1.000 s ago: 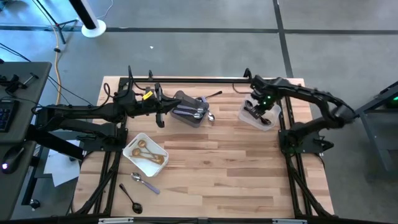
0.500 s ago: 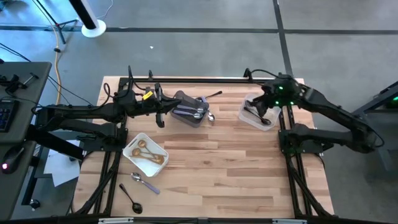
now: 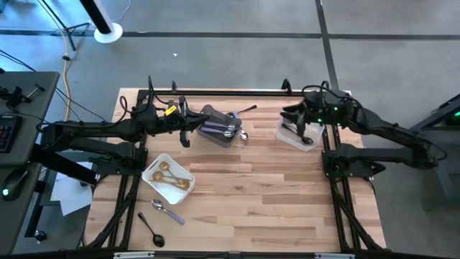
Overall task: Sort silverware by color (type)
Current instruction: Put the bottom purple spoon into the black bin
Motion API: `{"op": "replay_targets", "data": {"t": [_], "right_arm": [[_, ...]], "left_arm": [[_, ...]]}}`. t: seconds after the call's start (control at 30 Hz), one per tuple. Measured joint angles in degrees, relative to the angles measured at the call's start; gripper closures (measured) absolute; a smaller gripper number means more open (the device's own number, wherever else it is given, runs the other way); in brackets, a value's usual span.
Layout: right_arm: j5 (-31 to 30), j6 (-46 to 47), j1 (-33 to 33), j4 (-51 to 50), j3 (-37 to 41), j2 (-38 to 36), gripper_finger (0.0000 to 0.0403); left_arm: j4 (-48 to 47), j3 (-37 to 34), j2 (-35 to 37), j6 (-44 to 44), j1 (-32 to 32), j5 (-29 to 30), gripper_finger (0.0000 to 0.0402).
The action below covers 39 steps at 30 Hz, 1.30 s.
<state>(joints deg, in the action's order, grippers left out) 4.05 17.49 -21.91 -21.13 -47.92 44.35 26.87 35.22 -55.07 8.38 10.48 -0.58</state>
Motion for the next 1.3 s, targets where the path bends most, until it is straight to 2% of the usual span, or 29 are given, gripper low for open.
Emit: {"op": "replay_targets", "data": {"t": [0.23,0.47,0.8,0.9,1.1,1.3], "right_arm": [[0.16,-3.71,4.29,18.15,0.00,8.65,0.0282],[3.28,-5.45,8.31,25.65,0.00,16.53,0.0288],[2.58,-6.84,10.07,19.86,0.37,16.27,0.0375],[3.01,-6.06,10.07,27.47,4.71,16.07,0.0398],[3.04,0.68,9.40,49.16,15.93,15.88,0.0400],[7.01,-3.61,10.03,49.86,14.11,16.08,0.0402]], "left_arm": [[0.55,0.00,0.00,0.63,-0.02,-0.02,0.0401],[1.78,0.00,0.02,1.03,-0.02,-0.39,0.0401],[1.43,0.00,0.00,0.48,-0.02,-1.93,0.0402],[0.89,0.00,0.01,0.48,-0.02,-2.09,0.0401],[-0.05,0.00,0.01,0.44,-0.02,-2.08,0.0401],[-0.11,0.00,0.00,0.39,-0.04,-2.96,0.0401]]}}
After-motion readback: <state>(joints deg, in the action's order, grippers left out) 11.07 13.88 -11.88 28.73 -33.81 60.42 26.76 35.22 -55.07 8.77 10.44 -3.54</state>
